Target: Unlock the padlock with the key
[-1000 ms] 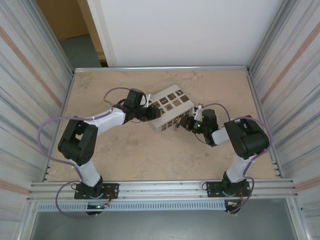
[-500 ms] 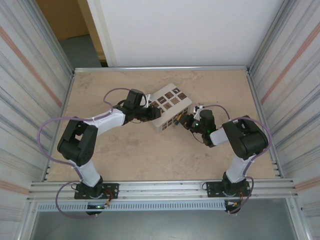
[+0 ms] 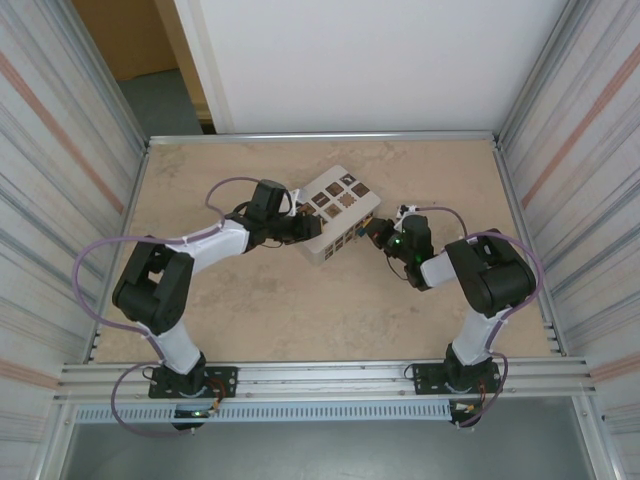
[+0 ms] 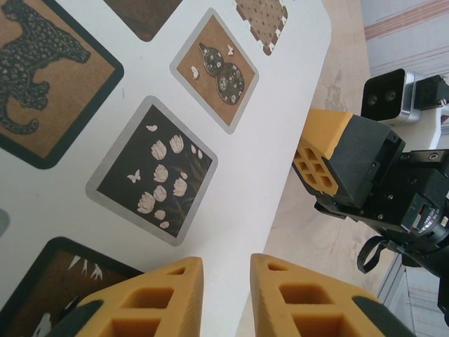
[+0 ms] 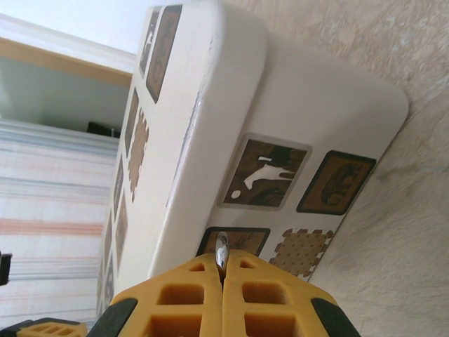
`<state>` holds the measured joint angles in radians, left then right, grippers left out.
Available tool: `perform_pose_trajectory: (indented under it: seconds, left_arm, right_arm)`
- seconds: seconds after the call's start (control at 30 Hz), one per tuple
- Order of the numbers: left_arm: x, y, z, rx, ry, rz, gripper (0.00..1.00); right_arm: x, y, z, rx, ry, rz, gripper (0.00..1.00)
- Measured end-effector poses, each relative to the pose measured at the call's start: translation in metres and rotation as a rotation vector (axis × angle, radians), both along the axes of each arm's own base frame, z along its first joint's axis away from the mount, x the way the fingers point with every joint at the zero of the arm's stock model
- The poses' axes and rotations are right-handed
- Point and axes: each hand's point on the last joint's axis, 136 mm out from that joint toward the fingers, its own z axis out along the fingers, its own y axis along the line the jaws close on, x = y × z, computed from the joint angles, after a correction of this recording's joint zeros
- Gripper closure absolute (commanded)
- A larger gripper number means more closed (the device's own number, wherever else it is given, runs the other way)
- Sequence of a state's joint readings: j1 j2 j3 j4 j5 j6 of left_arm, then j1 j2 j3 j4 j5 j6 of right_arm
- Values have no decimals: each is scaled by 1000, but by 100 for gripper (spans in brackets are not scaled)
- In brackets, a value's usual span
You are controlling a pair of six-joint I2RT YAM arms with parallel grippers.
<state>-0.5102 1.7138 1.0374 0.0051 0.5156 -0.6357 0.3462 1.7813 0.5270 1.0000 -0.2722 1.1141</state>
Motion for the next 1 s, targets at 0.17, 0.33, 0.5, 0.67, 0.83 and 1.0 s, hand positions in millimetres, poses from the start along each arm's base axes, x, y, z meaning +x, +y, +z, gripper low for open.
perform_pose_trajectory:
  seconds: [0.17,0.33,0.5,0.67,0.83,1.0]
  left_arm:
    - [-1,1,3,-5,8,9,69]
    - [-5,5,4,-10,38,18,67]
    - [-15,12,6,0,75,31,61]
    - [-26,19,27,-10,47,36,57]
    - [-37,36,48,-14,-8,71,56]
    - [-52,60,45,21,-28,130,48]
  right_arm:
    - [-4,-9,3,-35,1,-13,100]
    - [-8,-20,21,-76,-33,-15,100]
    - [-15,-28,38,-128,-63,1,100]
    - [-31,-29,50,-169,-62,53,100]
    - [-52,-30,61,-217,-60,108,100]
    - [-73,-31,73,-249,-66,150,100]
